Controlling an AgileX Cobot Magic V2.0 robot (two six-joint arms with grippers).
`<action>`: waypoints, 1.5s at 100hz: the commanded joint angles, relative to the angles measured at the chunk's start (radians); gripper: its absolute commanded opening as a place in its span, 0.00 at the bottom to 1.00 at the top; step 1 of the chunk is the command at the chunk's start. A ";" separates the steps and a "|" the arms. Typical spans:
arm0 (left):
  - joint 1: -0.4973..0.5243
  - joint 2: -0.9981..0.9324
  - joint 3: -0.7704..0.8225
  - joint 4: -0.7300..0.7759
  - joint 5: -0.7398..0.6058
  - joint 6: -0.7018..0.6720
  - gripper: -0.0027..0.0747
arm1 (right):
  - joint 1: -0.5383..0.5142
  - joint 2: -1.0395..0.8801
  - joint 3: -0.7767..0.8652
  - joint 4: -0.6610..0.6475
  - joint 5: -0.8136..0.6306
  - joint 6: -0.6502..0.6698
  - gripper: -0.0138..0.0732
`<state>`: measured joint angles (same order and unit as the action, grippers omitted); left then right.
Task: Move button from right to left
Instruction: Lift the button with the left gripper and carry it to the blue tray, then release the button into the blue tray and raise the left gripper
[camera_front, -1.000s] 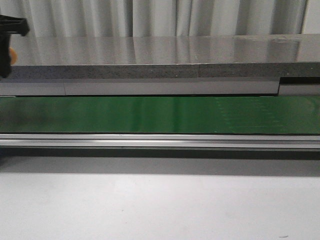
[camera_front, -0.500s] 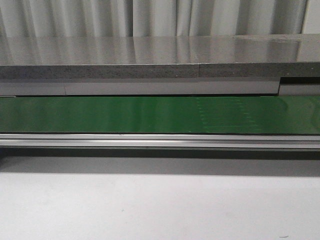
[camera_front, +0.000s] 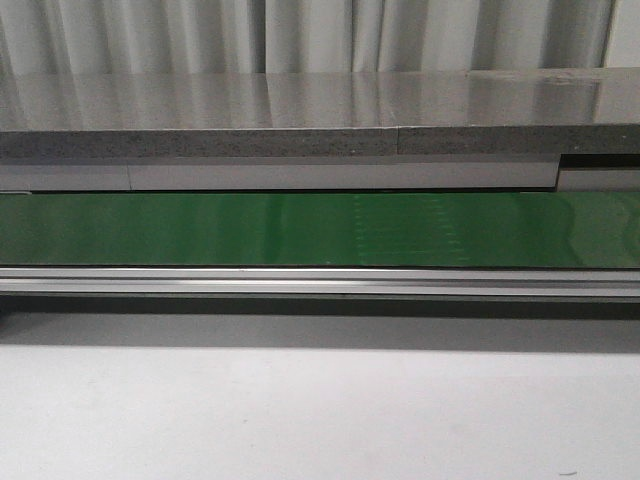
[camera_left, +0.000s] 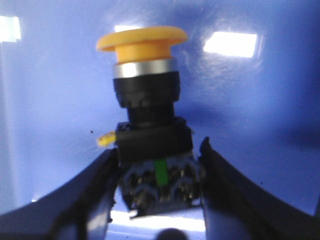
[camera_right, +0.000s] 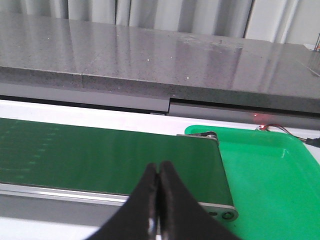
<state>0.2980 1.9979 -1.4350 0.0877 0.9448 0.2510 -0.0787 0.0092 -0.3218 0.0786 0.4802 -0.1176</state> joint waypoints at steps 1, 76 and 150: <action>0.002 -0.052 -0.028 0.001 -0.026 0.003 0.67 | 0.000 0.010 -0.023 0.006 -0.083 -0.004 0.08; -0.008 -0.324 -0.060 -0.190 -0.079 0.002 0.01 | 0.000 0.010 -0.023 0.006 -0.083 -0.004 0.08; -0.336 -0.762 0.353 -0.310 -0.440 0.010 0.01 | 0.000 0.010 -0.023 0.006 -0.083 -0.004 0.08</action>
<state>-0.0088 1.3161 -1.0982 -0.2035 0.6135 0.2608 -0.0787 0.0092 -0.3218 0.0786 0.4802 -0.1176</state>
